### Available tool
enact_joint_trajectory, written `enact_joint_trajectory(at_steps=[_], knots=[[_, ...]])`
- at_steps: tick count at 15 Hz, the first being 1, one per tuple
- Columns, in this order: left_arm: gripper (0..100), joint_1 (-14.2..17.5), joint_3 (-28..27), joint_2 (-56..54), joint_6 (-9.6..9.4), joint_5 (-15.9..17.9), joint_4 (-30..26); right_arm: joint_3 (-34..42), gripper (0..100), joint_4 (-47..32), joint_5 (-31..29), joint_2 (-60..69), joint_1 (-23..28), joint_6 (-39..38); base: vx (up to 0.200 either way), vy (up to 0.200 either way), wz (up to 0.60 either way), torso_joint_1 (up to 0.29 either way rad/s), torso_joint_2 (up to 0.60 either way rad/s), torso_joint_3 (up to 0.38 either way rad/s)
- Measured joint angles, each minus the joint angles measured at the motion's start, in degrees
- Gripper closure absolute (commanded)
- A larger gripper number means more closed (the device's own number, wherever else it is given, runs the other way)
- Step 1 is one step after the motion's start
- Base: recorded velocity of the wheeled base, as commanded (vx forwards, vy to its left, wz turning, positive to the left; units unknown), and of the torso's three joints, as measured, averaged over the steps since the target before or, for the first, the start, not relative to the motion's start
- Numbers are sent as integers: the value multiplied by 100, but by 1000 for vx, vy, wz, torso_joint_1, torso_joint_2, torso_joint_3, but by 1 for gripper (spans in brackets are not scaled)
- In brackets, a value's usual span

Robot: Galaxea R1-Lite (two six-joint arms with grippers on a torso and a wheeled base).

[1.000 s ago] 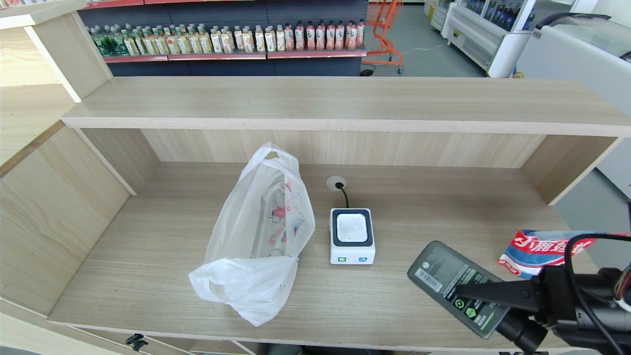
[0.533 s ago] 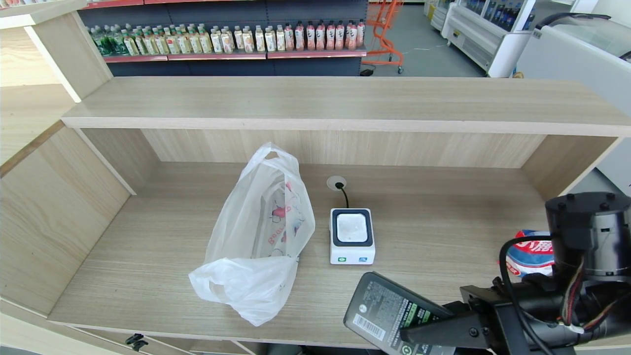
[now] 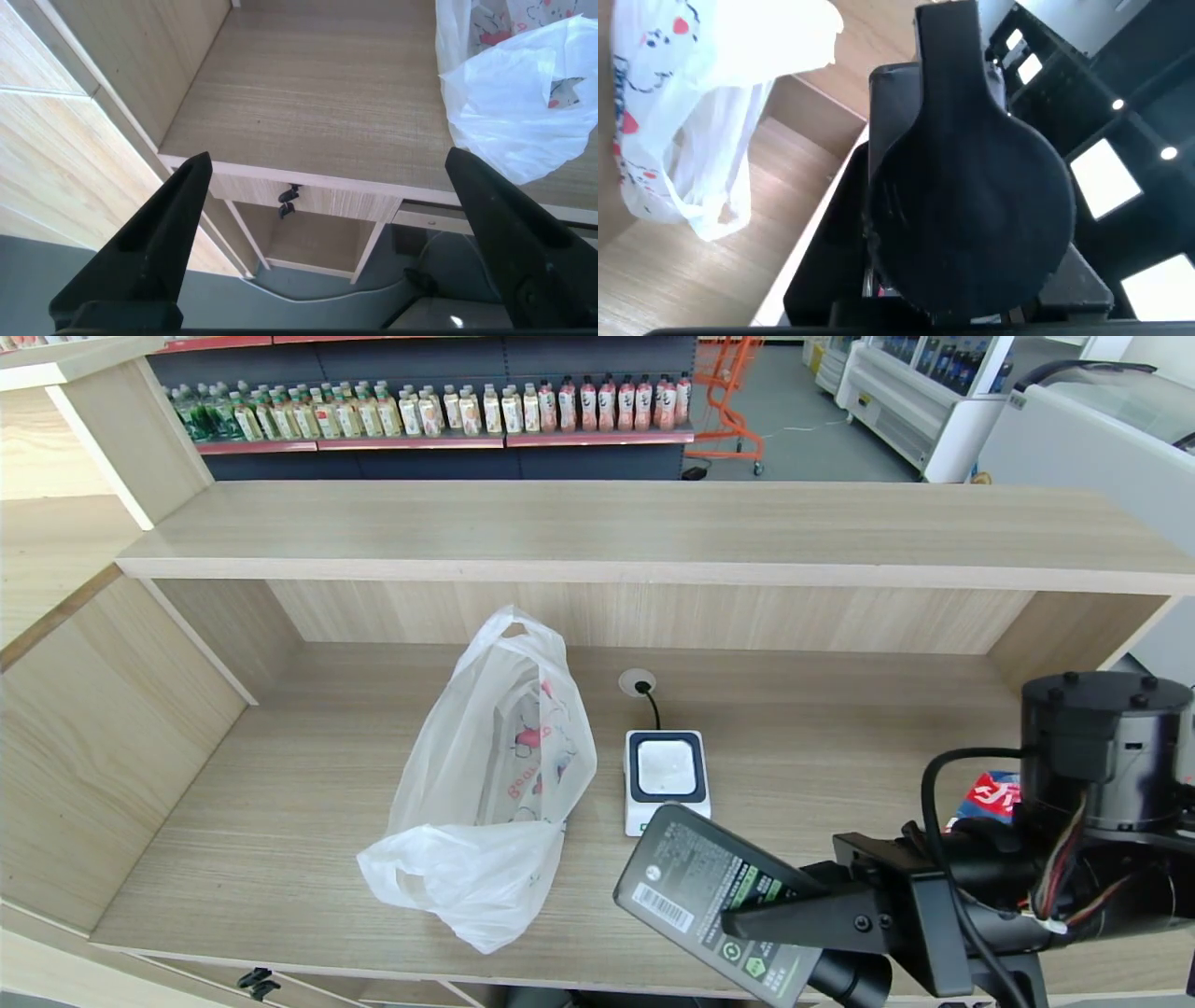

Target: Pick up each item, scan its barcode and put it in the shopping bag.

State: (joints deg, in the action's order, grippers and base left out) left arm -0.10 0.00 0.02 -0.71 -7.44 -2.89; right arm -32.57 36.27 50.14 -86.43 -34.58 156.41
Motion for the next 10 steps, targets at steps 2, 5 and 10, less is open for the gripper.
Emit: enact_joint_trajectory(at_steps=[2, 5, 10], knots=[[0, 0, 0, 0, 0, 0, 0, -13, 100, 224, 0, 2, 5, -4, 0, 0, 0, 0, 0, 0], [0, 0, 0, 0, 0, -2, 0, -15, 100, 317, -5, 5, 20, 0, 0, 0, 0, 0, 0, 0], [0, 0, 0, 0, 0, 0, -1, 2, 100, 317, -6, 38, 35, -4, 0, 0, 0, 0, 0, 0]])
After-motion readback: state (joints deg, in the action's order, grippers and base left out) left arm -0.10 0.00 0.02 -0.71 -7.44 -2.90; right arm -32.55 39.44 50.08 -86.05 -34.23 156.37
